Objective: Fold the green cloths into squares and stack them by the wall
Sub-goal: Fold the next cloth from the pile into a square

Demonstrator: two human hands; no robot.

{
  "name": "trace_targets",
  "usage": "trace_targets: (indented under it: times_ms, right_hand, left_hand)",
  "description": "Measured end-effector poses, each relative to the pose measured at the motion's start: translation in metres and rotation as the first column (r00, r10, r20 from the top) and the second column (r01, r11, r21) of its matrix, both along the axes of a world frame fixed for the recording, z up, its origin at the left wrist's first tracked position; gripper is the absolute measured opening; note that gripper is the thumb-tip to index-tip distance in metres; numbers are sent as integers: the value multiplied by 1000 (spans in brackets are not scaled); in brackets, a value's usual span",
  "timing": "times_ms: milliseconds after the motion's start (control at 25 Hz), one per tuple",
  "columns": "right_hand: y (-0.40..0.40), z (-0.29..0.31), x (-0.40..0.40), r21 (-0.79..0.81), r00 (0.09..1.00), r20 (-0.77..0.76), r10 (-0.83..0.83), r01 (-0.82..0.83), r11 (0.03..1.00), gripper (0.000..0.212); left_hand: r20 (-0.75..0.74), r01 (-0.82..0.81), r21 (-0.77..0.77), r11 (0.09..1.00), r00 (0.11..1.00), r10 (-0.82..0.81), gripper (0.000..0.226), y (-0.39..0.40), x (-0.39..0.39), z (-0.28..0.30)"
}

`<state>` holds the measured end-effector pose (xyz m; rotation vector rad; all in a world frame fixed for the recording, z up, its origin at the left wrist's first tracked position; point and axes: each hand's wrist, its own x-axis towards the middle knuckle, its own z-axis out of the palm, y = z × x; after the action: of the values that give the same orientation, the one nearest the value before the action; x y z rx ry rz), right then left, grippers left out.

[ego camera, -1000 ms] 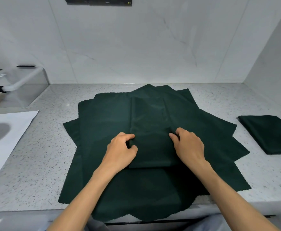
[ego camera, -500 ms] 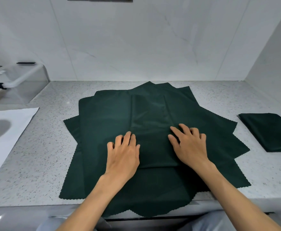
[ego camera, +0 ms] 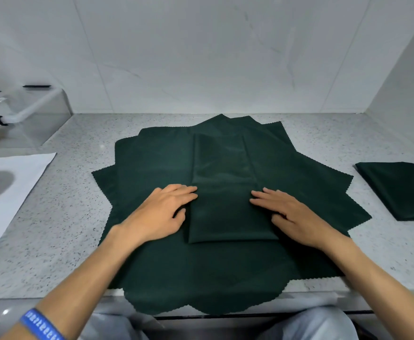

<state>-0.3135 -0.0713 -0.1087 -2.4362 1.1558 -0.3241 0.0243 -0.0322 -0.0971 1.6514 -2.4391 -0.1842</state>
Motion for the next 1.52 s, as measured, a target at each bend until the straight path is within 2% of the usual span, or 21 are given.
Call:
trace_targets:
  times_ms: [80, 240, 360, 480, 560, 640, 720, 760, 840, 920, 1000, 1080, 1200, 1320, 1400, 1520]
  right_hand:
    - [-8, 3, -3, 109, 1000, 7, 9, -10, 994, 64]
    - [-20, -3, -2, -14, 999, -20, -33, 33, 999, 62]
    - [-21, -15, 6, -178, 997, 56, -55, 64, 982, 56]
    - [-26, -14, 13, -240, 995, 21, -96, 98, 966, 58]
    - [-18, -11, 9, -235, 997, -16, -73, 67, 970, 63]
    - [5, -13, -2, -243, 1000, -28, -4, -3, 970, 65]
    - [28, -8, -8, -225, 998, 17, 52, -47, 973, 69]
    - [32, -3, -7, -204, 995, 74, 64, -48, 978, 68]
    - [28, 14, 7, -168, 991, 133, 28, -5, 986, 52]
    - [18, 28, 29, -116, 999, 36, 3, 1, 993, 39]
    - [7, 35, 46, -35, 987, -161, -11, 5, 999, 54]
    - [-3, 38, 54, 98, 976, -214, -33, 55, 994, 54]
    - [-14, 38, 51, 214, 994, -101, -33, 54, 975, 20]
    - [-19, 39, 47, 250, 999, 24, -42, 35, 968, 9]
    - [-21, 36, 49, 240, 992, 81, -102, 79, 968, 10]
    - [-20, 22, 53, 104, 963, 166, -213, 197, 975, 10]
  left_hand:
    - [-68, -24, 29, 999, 997, 26, 54, -3, 1, -4]
    - [-84, 7, 129, 992, 996, 4, 66, -9, 2, -2]
    - [-106, -40, 41, 998, 993, 44, 61, -10, 0, -10]
    - [-143, -120, -69, 990, 984, 109, 49, -15, -13, -13]
    - [-114, -84, -92, 992, 991, 73, 49, -5, -14, -10]
    - [-55, 27, -86, 996, 998, -31, 52, 20, -6, -7]
    - [-40, 97, -9, 995, 994, -98, 57, 45, 1, -2]
    - [-73, 84, 50, 995, 994, -80, 56, 50, 0, 3]
    - [-144, 19, 83, 996, 990, -7, 49, 46, -9, 13]
    - [-98, -2, 90, 996, 995, 11, 53, 28, -20, 21]
    - [-51, -30, 225, 974, 998, 42, 60, 11, -25, 23]
    - [-157, -76, 372, 925, 977, 143, 46, -2, -22, 22]
    - [-359, -37, 453, 891, 907, 220, 10, -8, -15, 21]
    - [-450, -33, 451, 892, 855, 260, 11, -6, -14, 21]
    - [-436, -86, 430, 899, 852, 290, 10, -8, -17, 20]
    - [-364, -207, 332, 920, 872, 327, 9, -8, -23, 20]
